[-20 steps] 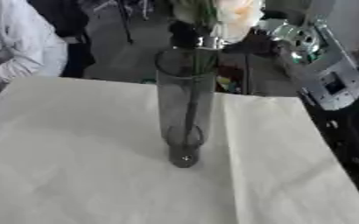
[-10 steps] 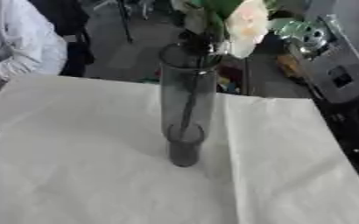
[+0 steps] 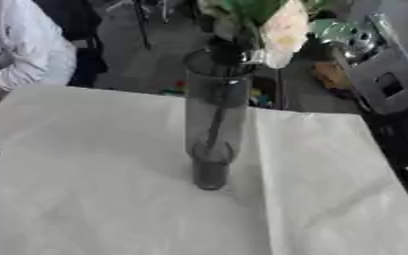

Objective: Arrange flowers into the vase.

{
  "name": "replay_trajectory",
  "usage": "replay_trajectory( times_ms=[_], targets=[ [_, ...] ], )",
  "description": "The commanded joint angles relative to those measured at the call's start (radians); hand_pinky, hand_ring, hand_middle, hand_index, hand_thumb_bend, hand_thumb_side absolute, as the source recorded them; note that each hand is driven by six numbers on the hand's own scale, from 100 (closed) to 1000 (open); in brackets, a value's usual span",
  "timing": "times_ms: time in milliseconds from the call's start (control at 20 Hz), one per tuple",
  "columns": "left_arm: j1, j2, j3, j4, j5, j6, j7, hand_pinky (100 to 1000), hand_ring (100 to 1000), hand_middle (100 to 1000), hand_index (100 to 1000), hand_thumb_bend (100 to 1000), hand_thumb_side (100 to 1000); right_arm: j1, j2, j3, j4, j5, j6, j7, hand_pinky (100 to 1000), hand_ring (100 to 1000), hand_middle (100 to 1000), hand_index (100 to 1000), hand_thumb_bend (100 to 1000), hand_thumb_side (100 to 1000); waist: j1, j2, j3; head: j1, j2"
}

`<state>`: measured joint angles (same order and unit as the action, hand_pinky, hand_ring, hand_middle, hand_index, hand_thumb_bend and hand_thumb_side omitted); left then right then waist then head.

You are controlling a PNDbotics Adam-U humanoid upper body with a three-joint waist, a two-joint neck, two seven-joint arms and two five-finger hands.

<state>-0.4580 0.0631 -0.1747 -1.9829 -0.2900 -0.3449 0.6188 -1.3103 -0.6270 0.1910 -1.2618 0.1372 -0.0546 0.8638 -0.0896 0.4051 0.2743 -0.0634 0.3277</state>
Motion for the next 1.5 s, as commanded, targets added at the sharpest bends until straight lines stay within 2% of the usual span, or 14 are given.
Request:
replay_trajectory(
  times_ms=[50,300,450,950,1200,1350,1500],
  targets=[
    [-0.004,0.015,-0.002,-0.017,0.002,0.003,-0.002,479,779,745,797,151,957,-0.023,-0.009,-0.027,-0.051,-0.070,0.027,-0.024,946,1000,821,952,599,976,0.005,-0.026,-0.002,0.000,-0.007],
    [0.002,0.014,-0.004,-0.017,0.005,0.011,-0.005,478,780,746,796,150,957,-0.048,0.018,-0.036,-0.145,-0.203,0.092,-0.082,937,1000,802,938,589,1000,0.008,-0.033,-0.003,-0.005,-0.005],
    [0.004,0.015,-0.004,-0.017,0.005,0.012,-0.007,480,780,745,795,151,957,-0.054,0.018,-0.029,-0.173,-0.228,0.128,-0.104,937,1000,805,939,593,1000,0.006,-0.040,-0.004,-0.007,-0.007],
    [0.002,0.017,-0.004,-0.017,0.007,0.013,-0.011,481,780,743,794,149,956,-0.043,0.008,-0.017,-0.172,-0.199,0.130,-0.092,949,1000,827,959,637,1000,0.003,-0.046,-0.003,-0.008,-0.016],
    [0.002,0.018,-0.005,-0.017,0.013,0.012,-0.012,481,780,742,793,149,956,-0.044,0.006,-0.002,-0.146,-0.151,0.113,-0.034,969,1000,865,1000,709,896,0.001,-0.046,-0.002,-0.011,-0.017],
    [0.002,0.019,-0.005,-0.017,0.013,0.012,-0.013,480,780,742,793,148,956,-0.046,0.004,0.006,-0.123,-0.118,0.100,0.020,973,1000,881,1000,710,869,-0.001,-0.046,-0.002,-0.011,-0.019],
    [0.003,0.020,-0.006,-0.017,0.013,0.012,-0.014,481,780,741,792,148,956,-0.050,0.007,0.018,-0.101,-0.098,0.091,0.040,975,1000,896,1000,744,853,-0.004,-0.047,-0.002,-0.014,-0.017]
  ],
)
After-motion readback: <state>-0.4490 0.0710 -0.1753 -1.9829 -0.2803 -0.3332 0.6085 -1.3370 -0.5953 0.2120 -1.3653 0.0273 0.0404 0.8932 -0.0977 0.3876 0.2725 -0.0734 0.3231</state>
